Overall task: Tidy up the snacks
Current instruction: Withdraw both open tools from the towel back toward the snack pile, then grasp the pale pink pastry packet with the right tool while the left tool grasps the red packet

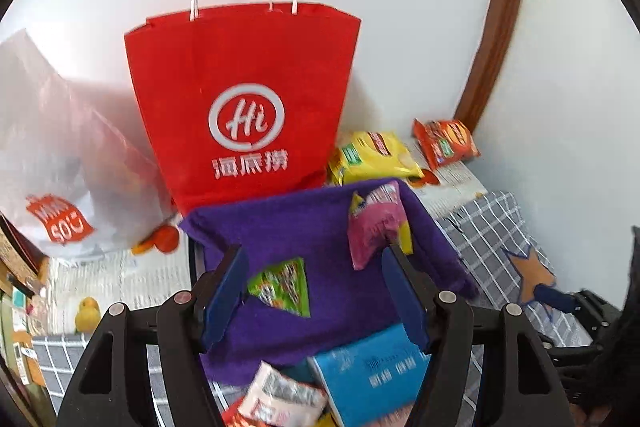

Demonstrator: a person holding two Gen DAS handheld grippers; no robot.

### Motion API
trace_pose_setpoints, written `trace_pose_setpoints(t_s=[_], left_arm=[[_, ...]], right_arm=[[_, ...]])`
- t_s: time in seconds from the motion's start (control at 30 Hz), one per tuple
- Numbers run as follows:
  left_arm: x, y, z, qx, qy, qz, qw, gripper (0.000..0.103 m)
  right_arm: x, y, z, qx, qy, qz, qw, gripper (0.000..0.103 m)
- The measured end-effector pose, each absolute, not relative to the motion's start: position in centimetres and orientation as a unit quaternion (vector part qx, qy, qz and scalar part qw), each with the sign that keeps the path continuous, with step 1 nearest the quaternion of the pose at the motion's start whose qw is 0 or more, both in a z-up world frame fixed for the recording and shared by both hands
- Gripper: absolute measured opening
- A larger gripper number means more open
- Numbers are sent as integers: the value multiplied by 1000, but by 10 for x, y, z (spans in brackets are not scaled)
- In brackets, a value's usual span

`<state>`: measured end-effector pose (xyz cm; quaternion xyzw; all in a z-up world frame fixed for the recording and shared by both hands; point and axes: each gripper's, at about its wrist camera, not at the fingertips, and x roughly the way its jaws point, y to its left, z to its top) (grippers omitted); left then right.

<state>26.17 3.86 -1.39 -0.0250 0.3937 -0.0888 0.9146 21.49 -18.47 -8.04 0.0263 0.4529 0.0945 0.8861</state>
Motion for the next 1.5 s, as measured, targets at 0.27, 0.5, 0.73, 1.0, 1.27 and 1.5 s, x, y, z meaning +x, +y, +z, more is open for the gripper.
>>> trace_pose_setpoints(t_s=[0.27,0.5,0.73,1.0,1.27,1.5], left_arm=[[218,56,0,-29,379,-78,922,67],[194,70,-13,-43,388,-53,919,67],[173,85,-34,-60,404,-31,912,67],[153,100,-52,-74,416,-13,906,67],[134,108,-72,-87,426,-2,901,67],[127,122,-88,-100,438,16,893,67]], right_arm=[[184,-177,-90,32,445,94,890,73],[166,-168,-100,37,451,114,884,73],[149,-156,-109,28,452,144,880,73],[134,-133,-126,15,456,188,870,73],[150,-98,-153,-25,473,201,858,76],[157,-86,-164,-30,461,193,866,61]])
